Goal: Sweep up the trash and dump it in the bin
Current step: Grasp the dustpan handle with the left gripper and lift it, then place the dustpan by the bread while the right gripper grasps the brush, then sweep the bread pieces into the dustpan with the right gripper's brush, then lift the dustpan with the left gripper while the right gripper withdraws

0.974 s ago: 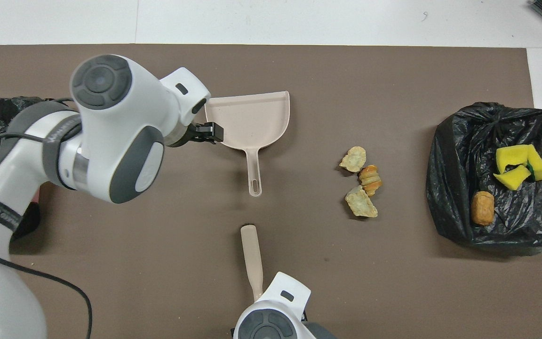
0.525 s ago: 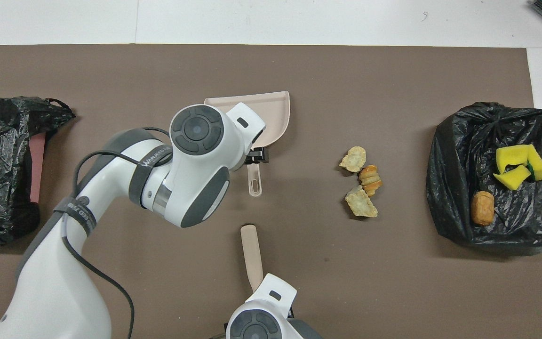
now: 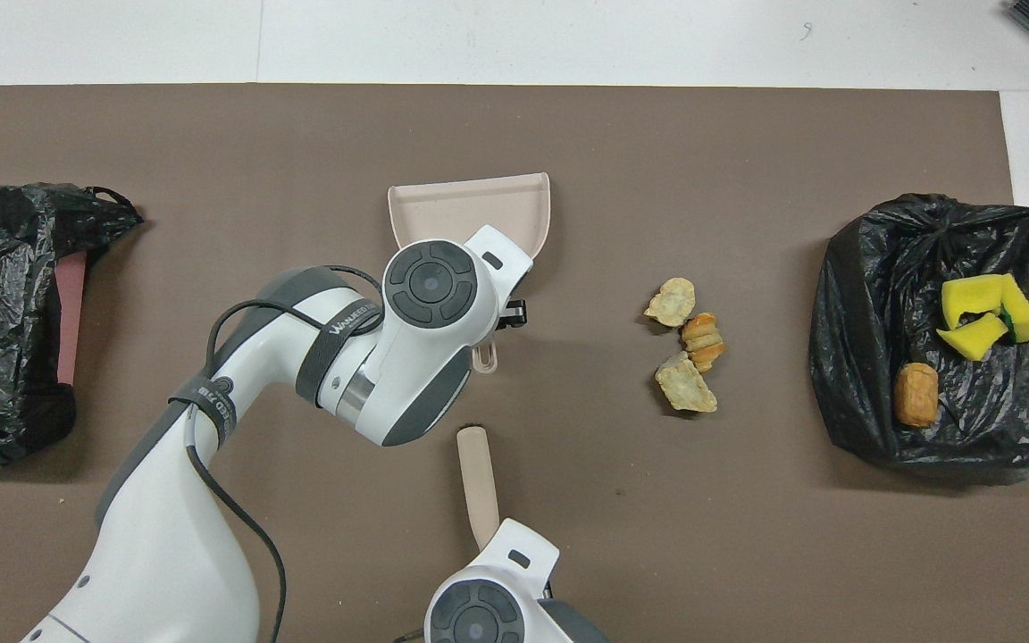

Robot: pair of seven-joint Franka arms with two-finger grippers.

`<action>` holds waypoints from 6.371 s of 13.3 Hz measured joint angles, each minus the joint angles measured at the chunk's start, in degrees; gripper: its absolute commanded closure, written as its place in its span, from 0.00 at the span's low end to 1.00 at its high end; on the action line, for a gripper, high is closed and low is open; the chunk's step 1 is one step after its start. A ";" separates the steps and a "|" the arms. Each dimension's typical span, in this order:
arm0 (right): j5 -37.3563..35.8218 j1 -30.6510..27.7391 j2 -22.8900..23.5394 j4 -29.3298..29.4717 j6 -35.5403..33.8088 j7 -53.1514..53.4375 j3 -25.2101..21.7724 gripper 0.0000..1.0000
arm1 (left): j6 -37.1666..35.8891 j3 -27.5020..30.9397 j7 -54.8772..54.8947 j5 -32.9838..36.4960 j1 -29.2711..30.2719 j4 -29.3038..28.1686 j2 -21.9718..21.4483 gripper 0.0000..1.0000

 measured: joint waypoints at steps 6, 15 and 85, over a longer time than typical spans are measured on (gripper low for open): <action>0.54 0.28 -0.38 0.01 -0.78 4.35 -0.02 1.00 | 0.21 0.50 -0.38 0.08 0.14 0.10 -0.21 1.00; -2.06 -9.10 -19.73 -8.56 -17.60 9.14 -0.51 1.00 | -11.76 1.43 26.20 0.43 6.10 0.57 -5.87 1.00; -7.49 -29.30 -0.52 15.15 -25.46 -25.03 -0.81 1.00 | 5.18 0.73 85.17 0.49 7.21 -20.34 -13.57 1.00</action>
